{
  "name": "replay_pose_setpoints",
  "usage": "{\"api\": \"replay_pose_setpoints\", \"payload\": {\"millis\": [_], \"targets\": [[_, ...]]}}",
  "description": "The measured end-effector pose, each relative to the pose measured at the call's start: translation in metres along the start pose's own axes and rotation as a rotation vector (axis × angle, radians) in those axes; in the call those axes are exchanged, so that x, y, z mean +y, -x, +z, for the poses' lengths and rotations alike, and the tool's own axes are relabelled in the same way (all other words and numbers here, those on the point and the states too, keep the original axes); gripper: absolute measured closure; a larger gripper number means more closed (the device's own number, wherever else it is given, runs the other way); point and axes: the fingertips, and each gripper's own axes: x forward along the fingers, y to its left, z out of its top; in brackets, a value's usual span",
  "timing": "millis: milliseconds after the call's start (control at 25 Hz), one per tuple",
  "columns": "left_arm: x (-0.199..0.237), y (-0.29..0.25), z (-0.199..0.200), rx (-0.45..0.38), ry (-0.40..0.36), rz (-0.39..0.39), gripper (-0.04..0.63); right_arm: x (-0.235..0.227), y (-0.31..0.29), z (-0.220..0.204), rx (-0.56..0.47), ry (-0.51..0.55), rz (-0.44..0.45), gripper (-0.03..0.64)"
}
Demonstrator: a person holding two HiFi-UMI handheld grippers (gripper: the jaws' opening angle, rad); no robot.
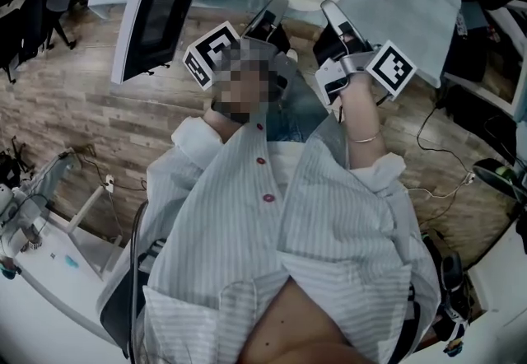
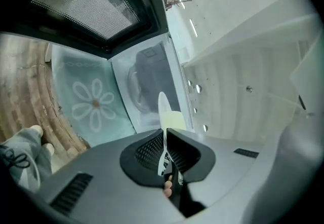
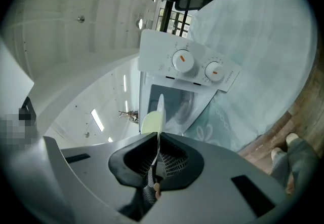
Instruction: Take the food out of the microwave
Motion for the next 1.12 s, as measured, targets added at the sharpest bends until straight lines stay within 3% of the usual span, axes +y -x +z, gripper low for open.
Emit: {"api": "replay_pose_setpoints", "payload": {"millis": [400, 1120], "targets": [[-0.038, 0.006, 0.006, 0.074, -0.023, -0.071, 0.568, 0.039, 0.014, 0.007, -0.07, 0.025, 0.062, 0.577], [-0.055, 0.004, 0.0, 0.216, -0.08, -0.116, 0.568, 0.053, 0.031, 0.009, -0.119, 0.046, 0.078, 0.577]]}}
